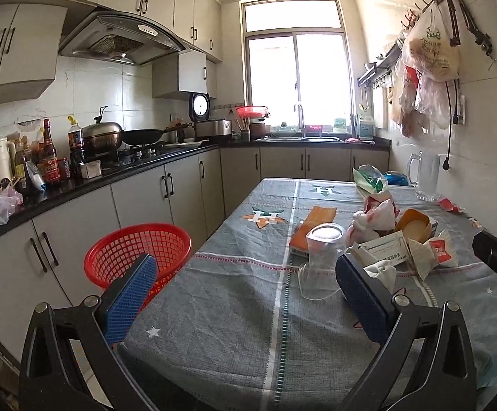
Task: Collect trash
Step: 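Move both open grippers toward the cluttered table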
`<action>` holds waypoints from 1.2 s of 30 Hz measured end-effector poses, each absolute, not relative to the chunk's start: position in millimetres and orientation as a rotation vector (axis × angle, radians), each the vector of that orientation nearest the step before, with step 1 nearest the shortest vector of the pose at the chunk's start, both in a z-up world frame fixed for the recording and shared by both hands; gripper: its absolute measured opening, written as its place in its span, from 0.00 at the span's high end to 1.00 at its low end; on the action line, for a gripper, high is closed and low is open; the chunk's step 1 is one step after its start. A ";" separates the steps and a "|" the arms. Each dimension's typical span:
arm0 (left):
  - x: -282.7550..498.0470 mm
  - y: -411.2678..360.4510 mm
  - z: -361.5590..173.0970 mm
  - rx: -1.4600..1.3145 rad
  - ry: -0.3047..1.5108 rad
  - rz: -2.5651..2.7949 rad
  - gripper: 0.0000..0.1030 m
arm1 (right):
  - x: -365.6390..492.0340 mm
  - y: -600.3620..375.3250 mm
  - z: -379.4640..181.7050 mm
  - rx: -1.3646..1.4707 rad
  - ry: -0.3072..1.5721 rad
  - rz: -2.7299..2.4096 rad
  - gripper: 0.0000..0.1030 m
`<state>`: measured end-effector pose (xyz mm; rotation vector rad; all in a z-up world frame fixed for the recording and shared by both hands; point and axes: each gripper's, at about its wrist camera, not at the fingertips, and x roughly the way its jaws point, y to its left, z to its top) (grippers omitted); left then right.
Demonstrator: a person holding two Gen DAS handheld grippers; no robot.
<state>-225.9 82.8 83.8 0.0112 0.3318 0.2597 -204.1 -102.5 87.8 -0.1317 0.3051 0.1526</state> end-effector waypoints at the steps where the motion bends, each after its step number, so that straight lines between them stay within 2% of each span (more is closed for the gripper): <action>1: -226.1 83.0 83.6 0.010 0.331 0.259 0.00 | -204.0 -101.7 87.1 -0.133 0.308 0.153 0.00; 36: -221.3 73.6 74.2 0.030 0.346 0.235 0.00 | -195.3 -103.2 79.8 -0.110 0.364 0.160 0.00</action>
